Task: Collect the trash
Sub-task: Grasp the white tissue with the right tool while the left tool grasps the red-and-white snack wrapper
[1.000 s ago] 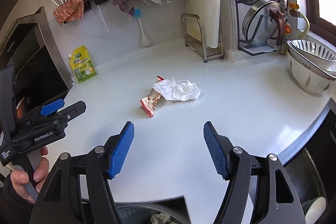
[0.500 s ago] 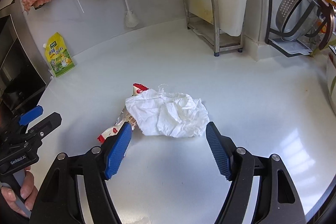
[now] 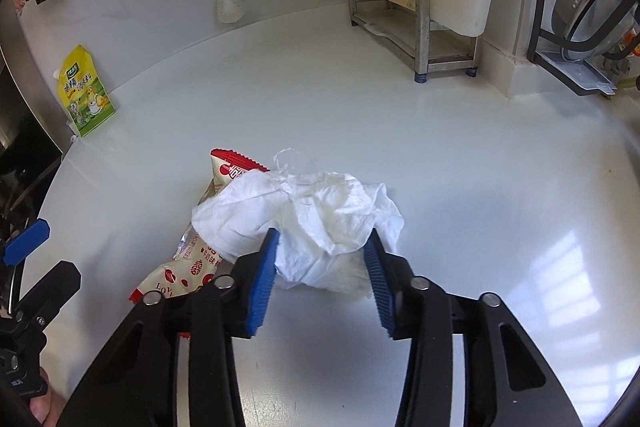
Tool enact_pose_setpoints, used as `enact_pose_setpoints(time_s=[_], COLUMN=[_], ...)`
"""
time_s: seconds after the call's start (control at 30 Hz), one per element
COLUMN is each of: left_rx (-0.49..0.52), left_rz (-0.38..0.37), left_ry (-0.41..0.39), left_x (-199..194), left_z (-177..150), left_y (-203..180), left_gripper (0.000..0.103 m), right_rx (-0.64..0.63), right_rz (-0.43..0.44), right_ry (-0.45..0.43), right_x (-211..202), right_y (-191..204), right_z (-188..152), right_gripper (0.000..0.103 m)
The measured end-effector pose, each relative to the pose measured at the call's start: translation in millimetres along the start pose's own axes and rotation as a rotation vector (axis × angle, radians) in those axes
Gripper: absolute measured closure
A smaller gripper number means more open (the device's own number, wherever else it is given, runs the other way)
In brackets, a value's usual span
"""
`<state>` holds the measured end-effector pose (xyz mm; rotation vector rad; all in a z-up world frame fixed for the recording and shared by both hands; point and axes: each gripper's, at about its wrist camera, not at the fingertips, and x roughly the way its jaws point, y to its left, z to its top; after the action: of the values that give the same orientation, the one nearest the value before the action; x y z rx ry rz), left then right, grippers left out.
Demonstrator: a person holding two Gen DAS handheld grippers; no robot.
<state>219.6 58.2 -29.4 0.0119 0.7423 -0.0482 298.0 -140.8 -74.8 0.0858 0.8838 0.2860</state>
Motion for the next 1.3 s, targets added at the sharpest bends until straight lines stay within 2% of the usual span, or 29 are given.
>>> enact_pose_setpoints(time_s=[0.07, 0.13, 0.33, 0.47, 0.63, 1.0, 1.1, 1.2, 1.27, 1.3], left_rx=[-0.003, -0.001, 0.038, 0.072, 0.099, 0.072, 0.064, 0.056, 0.051, 0.051], left_rz=[-0.007, -0.014, -0.014, -0.037, -0.026, 0.030, 0.029, 0.014, -0.002, -0.010], left_ry=[0.008, 0.007, 0.003, 0.036, 0.085, 0.158, 0.175, 0.180, 0.172, 0.169], left_x=[1.5, 1.9, 5.9, 17.1, 38.5, 77.0, 82.1, 83.5, 81.9, 80.9], left_z=[0.9, 1.8, 4.8, 8.4, 12.7, 19.8, 20.9, 20.2, 19.2, 18.6], left_y=[-4.2, -10.3, -37.5, -58.2, -78.5, -84.1, -84.2, -84.2, -84.0, -84.2], left_gripper=[0.010, 0.010, 0.010, 0.010, 0.010, 0.010, 0.018, 0.034, 0.050, 0.055], right_rx=[0.020, 0.036, 0.083, 0.122, 0.156, 0.213, 0.213, 0.208, 0.204, 0.201], right_rz=[0.015, 0.021, 0.022, 0.012, 0.048, 0.095, 0.099, 0.098, 0.095, 0.095], right_ry=[-0.009, -0.021, -0.085, -0.125, -0.131, -0.132, -0.133, -0.136, -0.134, -0.133], right_x=[-4.6, -10.4, -39.8, -55.8, -57.6, -59.4, -60.1, -60.3, -59.0, -58.6], right_y=[-4.2, -8.2, -28.5, -46.2, -58.6, -71.4, -71.0, -71.0, -70.4, -69.9], right_z=[-1.3, -4.3, -15.3, -18.1, -17.7, -17.5, -17.1, -17.7, -17.5, -17.8], right_gripper=[0.090, 0.095, 0.096, 0.096, 0.096, 0.097, 0.097, 0.097, 0.097, 0.097])
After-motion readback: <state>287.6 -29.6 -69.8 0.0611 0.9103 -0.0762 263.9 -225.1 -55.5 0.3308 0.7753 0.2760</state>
